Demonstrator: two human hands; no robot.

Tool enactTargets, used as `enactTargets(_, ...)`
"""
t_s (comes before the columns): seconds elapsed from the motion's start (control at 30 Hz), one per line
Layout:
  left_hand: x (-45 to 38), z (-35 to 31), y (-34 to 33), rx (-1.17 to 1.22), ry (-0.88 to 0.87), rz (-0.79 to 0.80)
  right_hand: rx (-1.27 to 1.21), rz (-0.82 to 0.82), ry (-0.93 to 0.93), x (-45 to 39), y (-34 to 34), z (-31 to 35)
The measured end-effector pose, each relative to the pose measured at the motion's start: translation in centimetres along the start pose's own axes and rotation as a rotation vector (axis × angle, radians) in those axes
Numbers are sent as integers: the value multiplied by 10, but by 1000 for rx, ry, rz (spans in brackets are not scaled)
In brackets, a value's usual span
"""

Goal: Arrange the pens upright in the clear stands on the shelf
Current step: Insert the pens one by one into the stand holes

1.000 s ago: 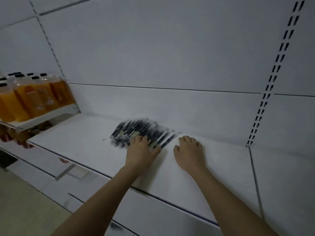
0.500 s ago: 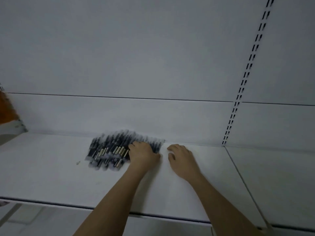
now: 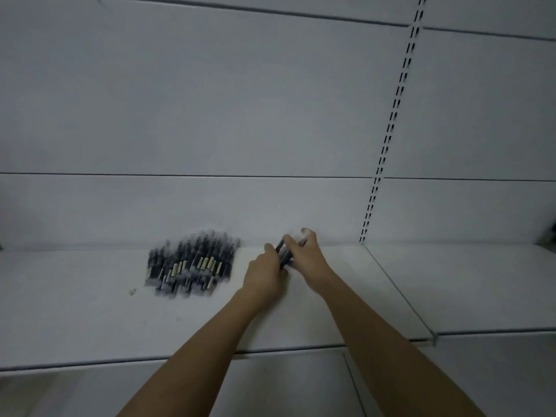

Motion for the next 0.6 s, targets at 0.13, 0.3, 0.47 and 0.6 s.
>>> enactTargets(0.13, 6, 7, -8, 408, 19, 101, -31, -103, 62, 14, -13, 2)
enactTargets(0.3, 10, 23, -3, 972, 111, 159, -81, -193, 163, 28, -9, 15)
enactTargets(0.47, 22, 16, -11, 1126, -23, 396, -98, -98, 183, 50, -14, 10)
enactTargets(0.6, 27, 18, -15, 1169, -48, 431, -48, -58, 43, 53, -7, 9)
Point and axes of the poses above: each hand's wrist, its own x-axis away from the middle knuckle, its own y-axis out of the back of the hand, z = x × y, the point moved 5 cm from there along -x, towards the middle knuckle, and after that the axes turned 12 degrees about y, right-handed, at the moved point
